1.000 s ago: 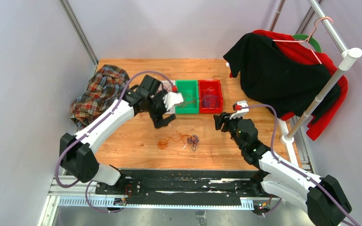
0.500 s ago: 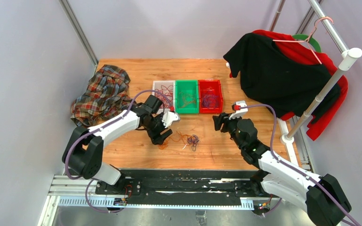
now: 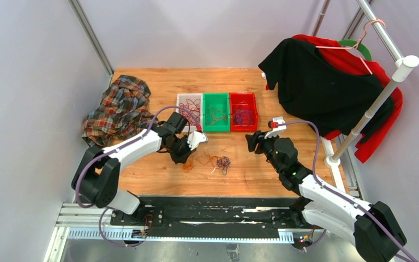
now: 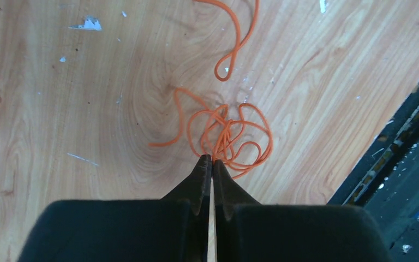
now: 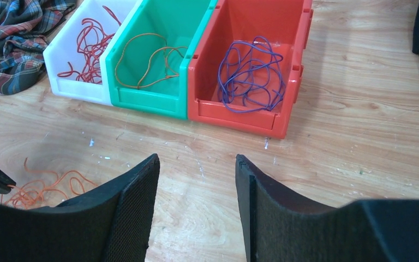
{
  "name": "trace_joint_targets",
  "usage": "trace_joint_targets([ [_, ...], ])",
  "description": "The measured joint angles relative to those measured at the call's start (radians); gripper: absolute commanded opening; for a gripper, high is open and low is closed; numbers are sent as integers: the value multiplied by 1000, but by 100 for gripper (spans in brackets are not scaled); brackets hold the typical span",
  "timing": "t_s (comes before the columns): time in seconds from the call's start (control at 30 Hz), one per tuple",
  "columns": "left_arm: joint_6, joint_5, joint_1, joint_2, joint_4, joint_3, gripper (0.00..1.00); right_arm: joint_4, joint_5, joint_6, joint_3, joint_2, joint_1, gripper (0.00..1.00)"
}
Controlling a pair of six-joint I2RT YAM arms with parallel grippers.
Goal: Untangle the cables
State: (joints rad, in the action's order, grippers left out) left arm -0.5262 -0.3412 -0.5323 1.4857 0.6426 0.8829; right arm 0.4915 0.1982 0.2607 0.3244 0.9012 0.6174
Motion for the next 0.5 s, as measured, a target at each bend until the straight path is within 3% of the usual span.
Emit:
trace_joint_targets([
  [0.13,0,-14,0,-58,59,29,1,-1,-27,5,5,3,0,53],
  [0.27,-2,-17,0,-105,145,162,1,0,-60,6,40,16,24,61],
  [0.37,-2,-26,0,-156,191,291,1,6,-80,8,82,36,76,69],
  [0.5,11,-48,-2,-203,232,419,1,29,-105,5,142,76,182,70],
])
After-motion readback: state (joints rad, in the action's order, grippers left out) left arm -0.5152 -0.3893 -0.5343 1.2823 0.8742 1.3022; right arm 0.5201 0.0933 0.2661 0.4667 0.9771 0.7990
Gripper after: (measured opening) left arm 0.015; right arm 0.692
